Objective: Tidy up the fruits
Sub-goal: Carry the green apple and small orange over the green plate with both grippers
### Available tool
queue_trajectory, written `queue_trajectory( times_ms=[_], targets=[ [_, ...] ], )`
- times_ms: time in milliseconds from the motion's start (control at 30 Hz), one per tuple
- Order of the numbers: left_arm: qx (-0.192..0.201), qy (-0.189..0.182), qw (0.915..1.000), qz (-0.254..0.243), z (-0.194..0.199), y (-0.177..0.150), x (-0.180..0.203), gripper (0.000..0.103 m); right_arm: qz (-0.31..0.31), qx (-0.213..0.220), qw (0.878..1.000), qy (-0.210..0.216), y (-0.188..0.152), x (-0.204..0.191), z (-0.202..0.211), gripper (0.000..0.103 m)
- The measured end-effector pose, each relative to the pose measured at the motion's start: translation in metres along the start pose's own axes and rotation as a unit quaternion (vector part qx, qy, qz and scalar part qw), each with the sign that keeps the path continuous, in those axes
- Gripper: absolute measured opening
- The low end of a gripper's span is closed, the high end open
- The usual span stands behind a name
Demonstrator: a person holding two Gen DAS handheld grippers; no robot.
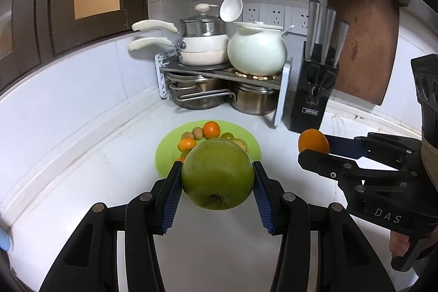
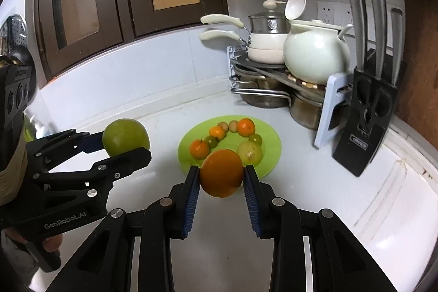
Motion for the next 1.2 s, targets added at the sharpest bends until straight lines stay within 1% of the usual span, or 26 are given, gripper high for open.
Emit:
queue_trajectory(
  times_ms=[267, 500, 900, 1200],
  targets=[
    [0.007, 0.004, 1.0000, 0.001, -0.012, 0.019, -0.019, 0.049, 0.006, 0.006, 1.000, 0.000, 0.021, -0.003, -0.018, 0.033],
    [0.000, 0.004, 1.0000, 0.005, -0.034, 0.031, -0.041, 0.049, 0.014, 0.002, 1.000, 0.003, 0.036, -0.008, -0.044, 0.033],
    [-0.038, 0.006, 0.9991, 0.015, -0.085, 0.039, -0.083, 0.049, 0.026, -0.030, 0.999, 0.007, 0.049, -0.014, -0.108, 0.033],
    [-0.073, 0.004, 0.9966, 0.038, -0.117, 0.028, -0.117, 0.049, 0.043, -0.058, 0.997, 0.006, 0.054, -0.024, -0.154, 0.033]
  ],
)
Point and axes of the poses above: each gripper's, at about its wrist camera, not at the fingertips, and z roughly against the way its jaws point, x to its right, y to its top, the point moved 8 cm from there along -z, roughly the way its jaws point, and after that the axes turned 15 degrees about -y, right-handed, at the moved point
